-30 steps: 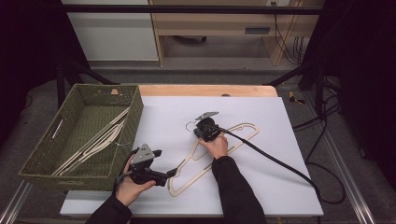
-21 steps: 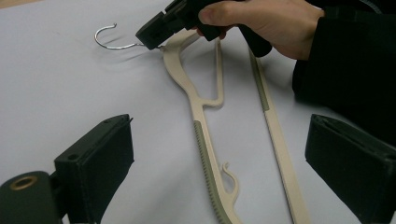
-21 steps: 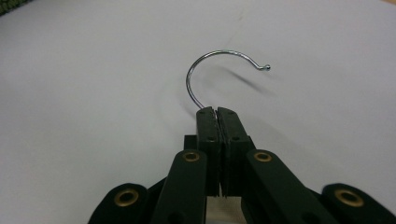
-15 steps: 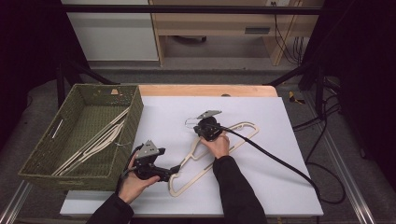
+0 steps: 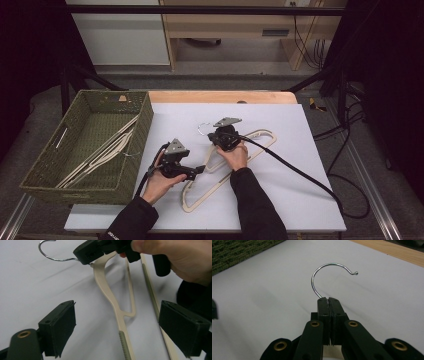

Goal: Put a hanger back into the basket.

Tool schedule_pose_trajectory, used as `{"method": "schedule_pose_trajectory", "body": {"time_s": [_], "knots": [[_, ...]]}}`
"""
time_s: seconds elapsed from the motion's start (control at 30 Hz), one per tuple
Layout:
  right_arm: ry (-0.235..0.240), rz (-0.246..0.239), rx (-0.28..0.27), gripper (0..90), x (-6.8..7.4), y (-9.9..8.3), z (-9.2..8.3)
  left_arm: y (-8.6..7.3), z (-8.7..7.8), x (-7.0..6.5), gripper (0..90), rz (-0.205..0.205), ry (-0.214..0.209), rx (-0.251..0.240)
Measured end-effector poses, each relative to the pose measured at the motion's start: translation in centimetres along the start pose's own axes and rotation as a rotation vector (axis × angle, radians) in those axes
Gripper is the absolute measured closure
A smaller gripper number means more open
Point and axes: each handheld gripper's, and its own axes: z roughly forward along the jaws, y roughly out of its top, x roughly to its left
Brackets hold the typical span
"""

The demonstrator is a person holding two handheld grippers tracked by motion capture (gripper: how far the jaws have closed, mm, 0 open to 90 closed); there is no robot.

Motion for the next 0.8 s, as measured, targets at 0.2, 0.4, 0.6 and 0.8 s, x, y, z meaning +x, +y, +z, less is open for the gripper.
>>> {"method": "schedule_pose_trajectory", "body": {"time_s": [0.2, 0.4, 0.6, 0.8], "knots": [[0.006, -0.012, -0.014, 89.4, 0.0, 0.2, -0.5, 0.5, 1.7, 0.4, 19.3, -0.025, -0.003, 0.014], [0.011, -0.012, -0.034, 89.3, 0.1, 0.2, -1.0, 0.8, 3.1, 0.9, 23.9, -0.045, -0.02, 0.029], [0.012, -0.009, -0.042, 89.3, 0.3, 0.3, -1.4, 0.8, 4.6, 1.5, 34.5, -0.08, -0.041, 0.05], [0.015, -0.024, -0.051, 89.3, 0.3, 0.3, -1.6, 1.0, 5.7, 1.5, 51.2, -0.098, -0.08, 0.075]]}}
